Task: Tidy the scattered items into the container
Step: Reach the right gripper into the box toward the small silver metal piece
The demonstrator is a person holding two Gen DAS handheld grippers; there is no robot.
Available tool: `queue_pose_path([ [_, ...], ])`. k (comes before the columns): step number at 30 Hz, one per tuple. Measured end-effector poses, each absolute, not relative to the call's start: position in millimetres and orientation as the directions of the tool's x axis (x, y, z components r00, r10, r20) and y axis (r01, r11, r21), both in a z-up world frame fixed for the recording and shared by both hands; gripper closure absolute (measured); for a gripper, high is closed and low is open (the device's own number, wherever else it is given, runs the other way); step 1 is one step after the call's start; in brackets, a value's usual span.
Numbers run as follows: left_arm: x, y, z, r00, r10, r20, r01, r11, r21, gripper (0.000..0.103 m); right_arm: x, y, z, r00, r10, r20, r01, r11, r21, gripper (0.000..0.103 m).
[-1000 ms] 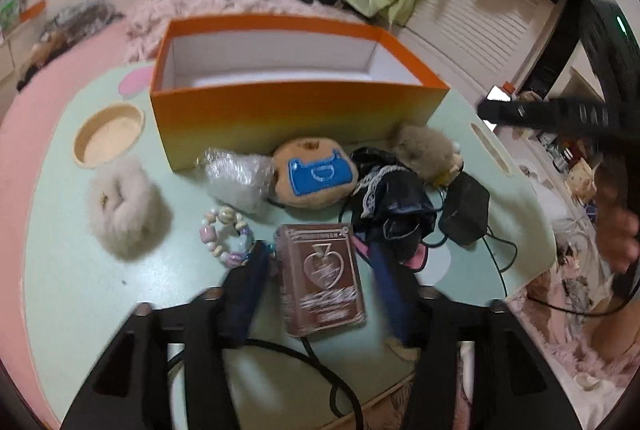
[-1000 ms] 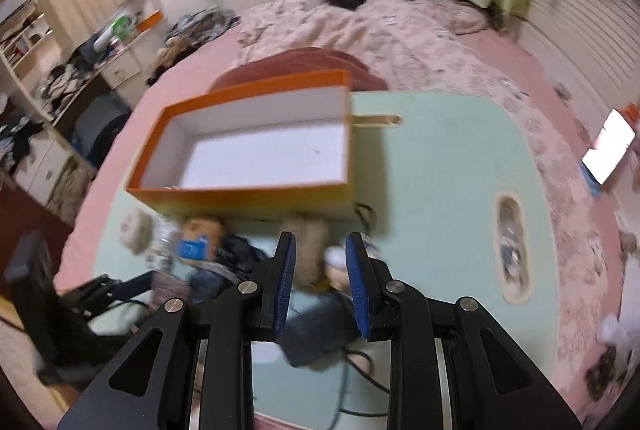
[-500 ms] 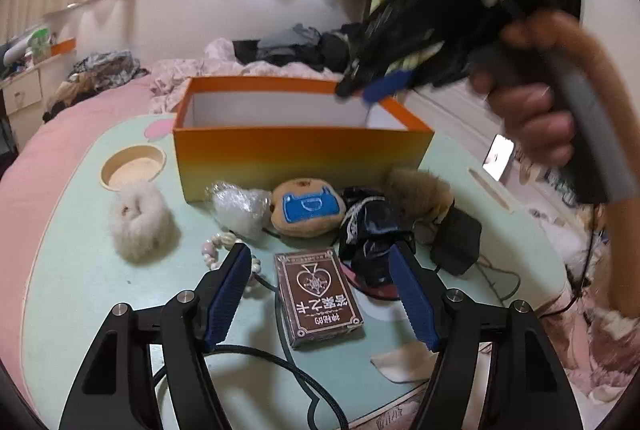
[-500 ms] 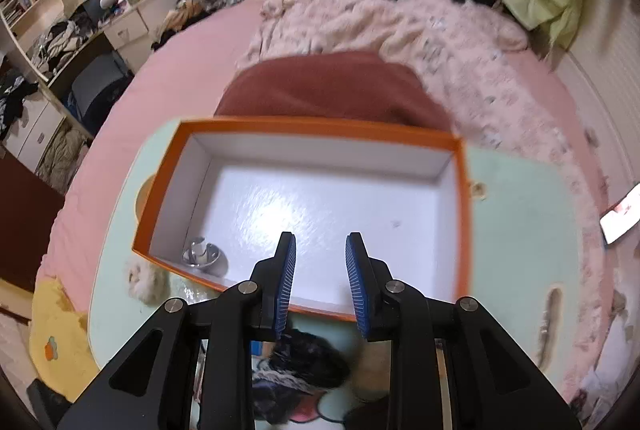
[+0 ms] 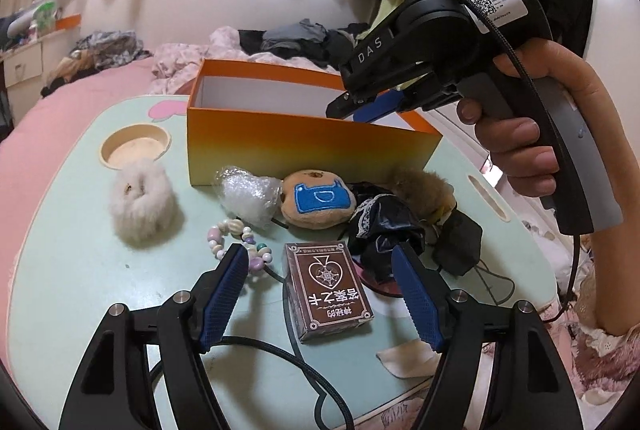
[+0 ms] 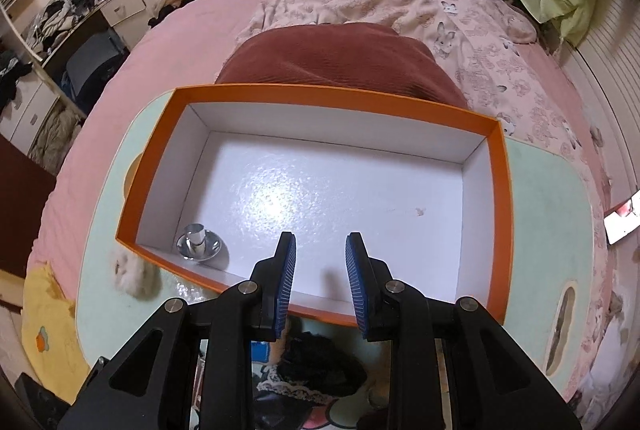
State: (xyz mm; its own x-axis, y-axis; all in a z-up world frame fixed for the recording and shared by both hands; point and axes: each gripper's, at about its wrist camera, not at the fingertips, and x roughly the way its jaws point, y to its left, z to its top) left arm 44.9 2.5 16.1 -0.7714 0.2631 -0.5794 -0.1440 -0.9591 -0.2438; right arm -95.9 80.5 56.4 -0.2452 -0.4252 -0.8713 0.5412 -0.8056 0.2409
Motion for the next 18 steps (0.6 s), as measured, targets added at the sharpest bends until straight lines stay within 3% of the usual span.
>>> queue_pose_path([
  [5,46,2,15,-0.776,0.266,-0.572,-0.136,-0.956,-0.260,0.029,-101,71,63,-0.135,-0.526,-0.840,0.548,-0.745,0.379,0.076],
  [9,49,-3,16,-0.788,0.271,-0.553,-0.128,-0.951,-0.283,0.029,-113,59,64,0.053,-0.635,-0.770,0.535,-0.633,0.559,0.076],
  [13,52,-8,17,-0.798,0.276,-0.536,-0.125,-0.946,-0.300,0.029,-119,34,63,0.115,-0.625,-0.772,0.582,-0.587,0.562,0.076],
  [18,51,-9,16,-0.797,0.274,-0.538,-0.117,-0.945,-0.306,0.028,-126,7,45,0.277,-0.642,-0.715,0.531,-0.518,0.671,0.076],
])
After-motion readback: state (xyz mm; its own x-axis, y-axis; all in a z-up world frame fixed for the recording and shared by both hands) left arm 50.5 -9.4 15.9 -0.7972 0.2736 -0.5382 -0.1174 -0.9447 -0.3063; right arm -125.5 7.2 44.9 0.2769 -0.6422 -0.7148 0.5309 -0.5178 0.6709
